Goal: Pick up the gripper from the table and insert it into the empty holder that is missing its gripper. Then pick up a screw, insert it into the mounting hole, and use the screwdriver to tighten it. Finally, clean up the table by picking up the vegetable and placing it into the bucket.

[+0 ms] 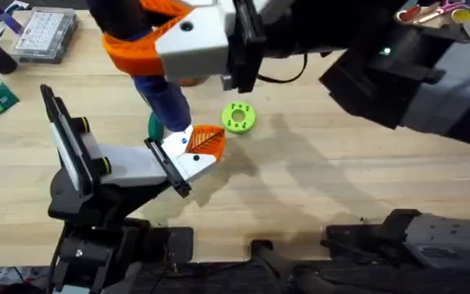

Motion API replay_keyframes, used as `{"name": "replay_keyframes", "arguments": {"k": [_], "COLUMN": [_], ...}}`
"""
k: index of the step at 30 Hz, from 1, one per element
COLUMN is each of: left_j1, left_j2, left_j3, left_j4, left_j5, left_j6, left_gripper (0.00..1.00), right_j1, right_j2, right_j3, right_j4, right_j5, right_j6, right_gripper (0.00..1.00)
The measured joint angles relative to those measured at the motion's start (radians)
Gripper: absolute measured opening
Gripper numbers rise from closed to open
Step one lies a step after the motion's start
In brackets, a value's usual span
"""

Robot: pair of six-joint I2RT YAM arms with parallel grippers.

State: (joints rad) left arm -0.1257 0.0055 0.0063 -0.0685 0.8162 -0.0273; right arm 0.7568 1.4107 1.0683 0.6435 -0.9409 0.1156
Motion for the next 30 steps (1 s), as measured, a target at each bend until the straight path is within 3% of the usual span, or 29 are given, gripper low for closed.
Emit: {"name": "replay_keyframes", "arguments": {"k": [30], "left_j1": [0.0], "left_j2": [0.0], "left_j3": [0.0], "left_j4": [0.0], "left_j5": [0.0], "left_j6": [0.0], "left_gripper": [0.017], "right_j1": [0.022], "right_j2": [0.017], "right_j3": [0.0], "right_j4": [-0.009], "right_j5": [-0.019], "right_j6": [-0.041], "right_gripper": [0.027]}}
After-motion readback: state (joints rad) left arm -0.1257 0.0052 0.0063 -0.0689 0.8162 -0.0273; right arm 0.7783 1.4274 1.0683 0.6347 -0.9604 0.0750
